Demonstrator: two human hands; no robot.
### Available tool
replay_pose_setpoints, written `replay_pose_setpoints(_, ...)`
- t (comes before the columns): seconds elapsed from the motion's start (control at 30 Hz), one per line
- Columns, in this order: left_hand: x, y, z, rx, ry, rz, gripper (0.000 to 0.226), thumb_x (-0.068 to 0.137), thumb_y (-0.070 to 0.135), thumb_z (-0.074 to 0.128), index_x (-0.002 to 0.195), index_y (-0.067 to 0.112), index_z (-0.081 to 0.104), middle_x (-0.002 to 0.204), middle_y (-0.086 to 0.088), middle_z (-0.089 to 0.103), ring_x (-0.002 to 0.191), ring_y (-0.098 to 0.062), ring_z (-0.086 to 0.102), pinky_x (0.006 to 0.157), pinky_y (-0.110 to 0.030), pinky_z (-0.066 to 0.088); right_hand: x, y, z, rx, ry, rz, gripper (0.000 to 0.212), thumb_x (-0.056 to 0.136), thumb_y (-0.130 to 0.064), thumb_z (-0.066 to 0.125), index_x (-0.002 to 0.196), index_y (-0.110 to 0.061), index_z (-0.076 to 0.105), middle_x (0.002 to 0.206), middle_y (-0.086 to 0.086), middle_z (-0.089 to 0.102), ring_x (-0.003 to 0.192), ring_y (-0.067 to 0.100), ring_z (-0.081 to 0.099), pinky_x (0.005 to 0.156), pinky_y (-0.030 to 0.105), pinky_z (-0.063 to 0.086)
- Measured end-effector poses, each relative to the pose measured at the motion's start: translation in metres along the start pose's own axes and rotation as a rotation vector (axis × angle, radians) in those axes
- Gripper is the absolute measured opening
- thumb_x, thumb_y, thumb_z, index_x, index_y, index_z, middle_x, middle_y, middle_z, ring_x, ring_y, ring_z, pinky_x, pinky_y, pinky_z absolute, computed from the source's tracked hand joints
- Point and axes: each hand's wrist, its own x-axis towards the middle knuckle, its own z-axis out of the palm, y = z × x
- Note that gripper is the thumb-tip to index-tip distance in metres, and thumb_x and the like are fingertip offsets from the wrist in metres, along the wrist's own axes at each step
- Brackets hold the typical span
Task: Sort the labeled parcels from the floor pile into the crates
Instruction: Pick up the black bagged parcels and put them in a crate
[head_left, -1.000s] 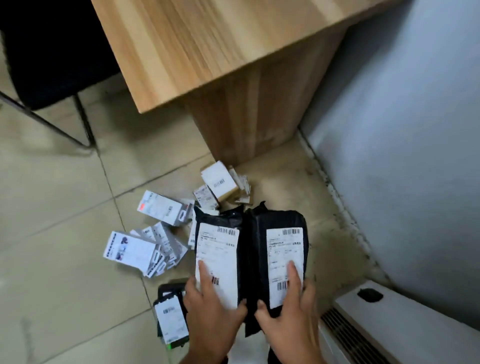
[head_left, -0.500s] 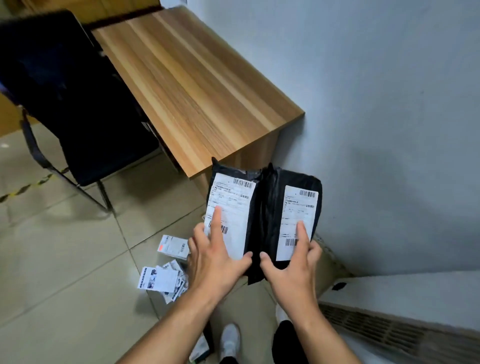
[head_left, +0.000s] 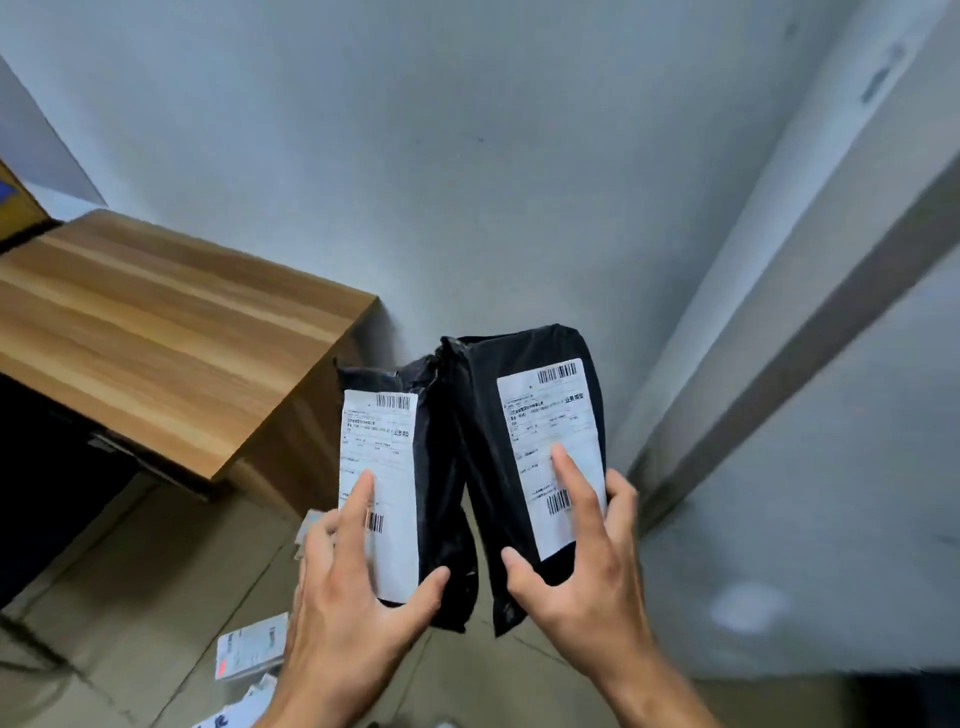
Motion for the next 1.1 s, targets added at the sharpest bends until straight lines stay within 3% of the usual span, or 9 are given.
replay_pose_setpoints(0.13,-0.056,0.053,0.051,-0.066,-0.007,0.195,0.115,0.057,0.069,0.068,0.157,0.046,0.016,0.125,0.014,0.037,0.111,0.026,0.036,0.081,-0.015,0.036,-0.059,0.021,-0.08,-0.025,0.13,0.006,0.103,0.062,-0.057,0.074,0.153,-0.057,0.025,0.145,-0.002,0.028,0.131,0.026,0.047,0.105,0.052,0.048)
replay_pose_setpoints(0.23,-0.107,0.094,0.089,-0.079,-0.039,0.29,0.115,0.055,0.066,0.066,0.158,0.039,0.021,0.13,0.008,0.041,0.107,0.022,0.037,0.082,-0.013,0.036,-0.109,0.046,-0.145,-0.049,0.196,0.044,0.104,0.063,-0.058,0.074,0.152,-0.061,0.02,0.148,-0.004,0.024,0.136,0.023,0.042,0.106,0.054,0.047)
replay_pose_setpoints(0.33,-0.159,0.135,0.128,-0.097,-0.095,0.381,0.115,0.056,0.064,0.068,0.158,0.036,0.024,0.132,0.005,0.041,0.119,0.025,0.032,0.09,-0.015,0.036,-0.161,0.075,-0.209,-0.071,0.315,0.042,0.105,0.064,-0.053,0.077,0.155,-0.054,0.025,0.146,-0.001,0.029,0.132,0.023,0.047,0.103,0.054,0.049)
replay_pose_setpoints(0.43,-0.221,0.185,0.174,-0.093,-0.187,0.492,0.113,0.057,0.062,0.069,0.157,0.034,0.026,0.131,0.002,0.042,0.123,0.027,0.027,0.098,0.0,0.024,-0.226,0.11,-0.282,-0.119,0.48,0.091,0.104,0.064,-0.05,0.078,0.156,-0.046,0.03,0.144,0.001,0.032,0.131,0.026,0.05,0.104,0.054,0.049)
replay_pose_setpoints(0.6,-0.305,0.256,0.253,-0.086,-0.399,0.576,0.115,0.062,0.045,0.09,0.152,0.056,0.02,0.131,0.004,0.041,0.108,0.026,0.035,0.087,-0.029,0.041,-0.33,0.162,-0.388,-0.276,0.694,0.281,0.101,0.063,-0.054,0.076,0.153,-0.05,0.03,0.141,-0.004,0.031,0.124,0.026,0.051,0.098,0.052,0.051)
replay_pose_setpoints(0.7,-0.339,0.294,0.296,-0.034,-0.524,0.643,0.112,0.059,0.055,0.084,0.149,0.063,0.018,0.13,0.011,0.034,0.112,-0.002,0.049,0.092,-0.043,0.047,-0.387,0.196,-0.431,-0.307,0.811,0.504,0.098,0.063,-0.061,0.07,0.151,-0.058,0.026,0.14,0.001,0.033,0.12,0.03,0.052,0.095,0.051,0.052)
replay_pose_setpoints(0.8,-0.366,0.327,0.345,0.051,-0.592,0.774,0.109,0.054,0.071,0.067,0.151,0.056,0.02,0.129,0.011,0.031,0.126,-0.022,0.041,0.104,-0.042,0.042,-0.434,0.23,-0.461,-0.354,0.923,0.705,0.096,0.061,-0.066,0.066,0.149,-0.056,0.03,0.136,0.002,0.035,0.118,0.033,0.052,0.096,0.054,0.051)
replay_pose_setpoints(0.93,-0.399,0.361,0.412,0.119,-0.713,0.899,0.11,0.062,0.06,0.082,0.151,0.056,0.017,0.136,0.002,0.034,0.128,-0.025,0.04,0.103,-0.045,0.044,-0.48,0.261,-0.486,-0.42,1.022,0.884,0.094,0.06,-0.07,0.061,0.148,-0.053,0.033,0.131,0.002,0.035,0.121,0.032,0.047,0.096,0.05,0.044)
replay_pose_setpoints(1.1,-0.443,0.402,0.506,0.13,-0.854,1.013,0.111,0.063,0.062,0.084,0.153,0.052,0.019,0.14,-0.001,0.031,0.126,-0.028,0.041,0.102,-0.049,0.045,-0.522,0.297,-0.526,-0.423,1.096,1.073,0.095,0.06,-0.072,0.059,0.149,-0.053,0.031,0.135,-0.001,0.035,0.124,0.024,0.044,0.099,0.047,0.04)
